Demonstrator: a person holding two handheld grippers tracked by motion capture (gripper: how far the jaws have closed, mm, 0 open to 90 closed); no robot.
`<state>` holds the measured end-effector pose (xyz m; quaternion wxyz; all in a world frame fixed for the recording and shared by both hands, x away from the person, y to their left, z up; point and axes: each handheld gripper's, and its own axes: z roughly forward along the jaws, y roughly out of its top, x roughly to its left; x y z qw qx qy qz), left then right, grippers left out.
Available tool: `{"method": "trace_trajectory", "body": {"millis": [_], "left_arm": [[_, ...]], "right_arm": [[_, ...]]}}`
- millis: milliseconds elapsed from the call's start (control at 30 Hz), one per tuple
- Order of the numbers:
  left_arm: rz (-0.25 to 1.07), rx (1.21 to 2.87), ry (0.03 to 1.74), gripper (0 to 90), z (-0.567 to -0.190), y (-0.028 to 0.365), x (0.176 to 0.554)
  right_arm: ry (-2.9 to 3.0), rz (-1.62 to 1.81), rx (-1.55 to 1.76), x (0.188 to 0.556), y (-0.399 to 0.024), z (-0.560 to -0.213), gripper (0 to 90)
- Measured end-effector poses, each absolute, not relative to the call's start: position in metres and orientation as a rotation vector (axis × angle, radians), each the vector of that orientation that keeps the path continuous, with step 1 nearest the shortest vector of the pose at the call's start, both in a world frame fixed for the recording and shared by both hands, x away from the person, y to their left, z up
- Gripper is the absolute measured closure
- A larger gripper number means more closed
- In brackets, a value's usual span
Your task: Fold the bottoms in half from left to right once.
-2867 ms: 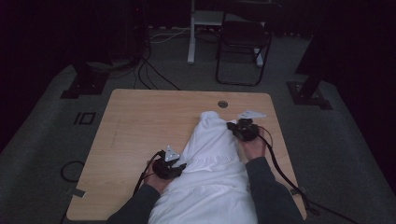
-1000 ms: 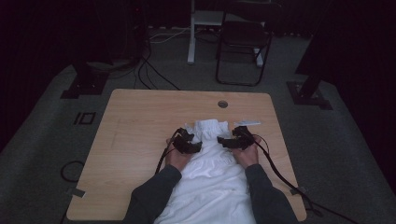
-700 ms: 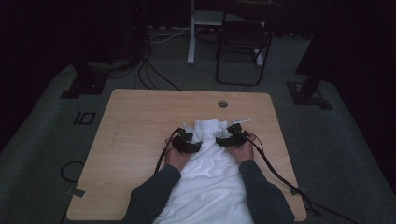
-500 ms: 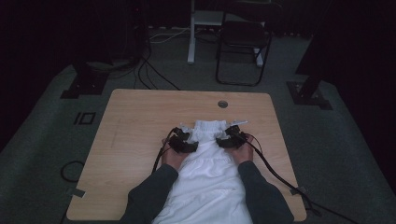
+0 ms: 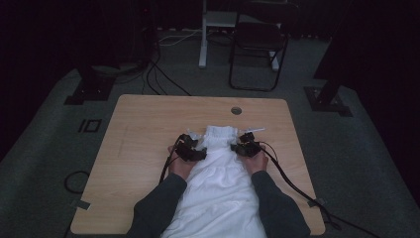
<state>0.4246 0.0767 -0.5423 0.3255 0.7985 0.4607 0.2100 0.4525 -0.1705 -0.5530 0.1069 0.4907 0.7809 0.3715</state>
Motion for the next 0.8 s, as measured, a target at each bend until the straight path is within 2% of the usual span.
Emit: {"method": "trace_trajectory", "body": {"millis": [200,333,433,533,667,800], "left_arm": [[0.464,2.127,1.187,30.0,-0.552,0.077,0.431],[0.426,2.184,1.119,32.3,-0.549,0.073,0.435],[0.404,2.206,1.08,42.8,-0.548,0.07,0.437],[0.409,2.219,1.055,60.0,-0.547,0.065,0.434],[0.328,2.194,1.055,82.7,-0.548,0.063,0.433],[0.326,2.189,1.05,87.4,-0.548,0.064,0.432]], "right_arm": [[2.296,1.091,1.444,0.453,-0.17,-0.553,81.2],[2.292,1.09,1.447,0.454,-0.169,-0.553,81.4],[2.289,1.081,1.449,0.454,-0.168,-0.553,81.4],[2.289,1.079,1.441,0.454,-0.168,-0.553,81.6],[2.284,1.076,1.436,0.453,-0.167,-0.553,81.6],[2.281,1.078,1.432,0.452,-0.167,-0.553,81.6]]}}
